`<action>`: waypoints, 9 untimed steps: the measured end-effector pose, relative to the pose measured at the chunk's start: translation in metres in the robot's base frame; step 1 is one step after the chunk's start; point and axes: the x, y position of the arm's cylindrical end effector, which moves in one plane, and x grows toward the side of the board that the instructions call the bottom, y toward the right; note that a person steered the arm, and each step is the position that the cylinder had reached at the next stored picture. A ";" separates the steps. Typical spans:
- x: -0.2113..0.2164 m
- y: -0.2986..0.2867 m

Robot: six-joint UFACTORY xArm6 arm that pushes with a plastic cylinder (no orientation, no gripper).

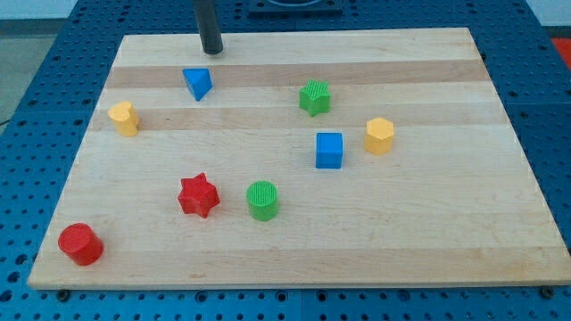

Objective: Slide the blue triangle parallel right to the yellow heart

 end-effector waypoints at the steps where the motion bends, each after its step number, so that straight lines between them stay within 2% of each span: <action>1: 0.000 -0.009; 3: 0.000 -0.009; 4: 0.092 0.012; 6: 0.107 0.014; 7: 0.135 0.019; 8: 0.180 0.029; 9: 0.180 0.029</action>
